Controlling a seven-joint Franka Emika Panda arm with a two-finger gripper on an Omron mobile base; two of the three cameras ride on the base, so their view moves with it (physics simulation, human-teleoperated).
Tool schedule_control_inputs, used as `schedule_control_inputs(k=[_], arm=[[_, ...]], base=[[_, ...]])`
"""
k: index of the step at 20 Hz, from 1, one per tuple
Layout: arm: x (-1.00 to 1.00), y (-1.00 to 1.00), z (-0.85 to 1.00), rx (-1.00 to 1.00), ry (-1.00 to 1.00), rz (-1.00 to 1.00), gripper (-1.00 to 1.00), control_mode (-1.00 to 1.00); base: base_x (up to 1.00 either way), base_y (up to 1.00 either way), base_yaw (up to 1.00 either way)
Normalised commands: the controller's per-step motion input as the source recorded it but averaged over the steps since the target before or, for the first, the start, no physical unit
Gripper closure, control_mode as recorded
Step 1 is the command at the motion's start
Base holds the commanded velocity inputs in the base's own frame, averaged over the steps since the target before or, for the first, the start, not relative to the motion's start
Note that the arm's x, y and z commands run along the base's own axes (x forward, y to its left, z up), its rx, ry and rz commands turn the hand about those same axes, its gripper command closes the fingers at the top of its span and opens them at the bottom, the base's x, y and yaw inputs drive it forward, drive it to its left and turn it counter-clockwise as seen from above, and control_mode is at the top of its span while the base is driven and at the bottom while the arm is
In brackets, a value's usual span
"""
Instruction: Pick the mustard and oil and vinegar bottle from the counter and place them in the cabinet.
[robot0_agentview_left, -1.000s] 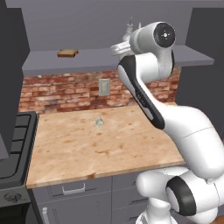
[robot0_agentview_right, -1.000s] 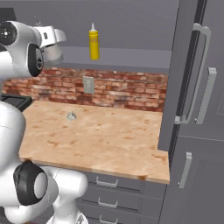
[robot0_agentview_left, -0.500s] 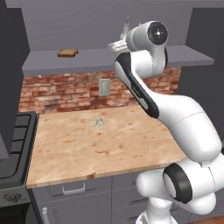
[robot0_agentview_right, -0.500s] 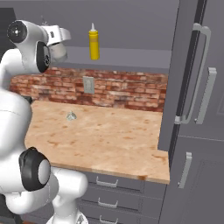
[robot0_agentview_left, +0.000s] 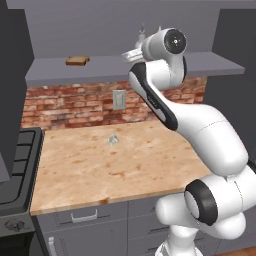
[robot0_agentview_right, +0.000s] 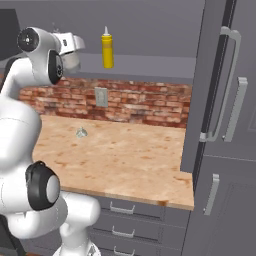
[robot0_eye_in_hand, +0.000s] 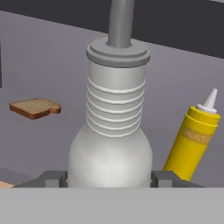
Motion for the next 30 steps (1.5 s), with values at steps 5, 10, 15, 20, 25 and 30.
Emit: schedule_control_inputs(k=[5, 10, 15, 20, 25, 30], arm=[[0.17, 0.00, -0.11, 0.00, 0.00, 0.00, 1.00, -1.00], [0.18, 0.00, -0.13, 0.00, 0.00, 0.00, 1.00, -1.00], [0.19, 0.00, -0.12, 0.00, 0.00, 0.00, 1.00, -1.00], [0.15, 0.00, 0.01, 0.00, 0.00, 0.00, 1.00, -1.00], [0.17, 0.00, 0.10, 0.01, 0.00, 0.00, 1.00, -1.00], [0.27, 0.00, 0.00, 0.01, 0.00, 0.00, 1.00, -1.00]], base=[[0.00, 0.00, 0.00], [0.00, 0.00, 0.00], [0.00, 0.00, 0.00], [0.00, 0.00, 0.00], [0.00, 0.00, 0.00], [0.00, 0.00, 0.00]])
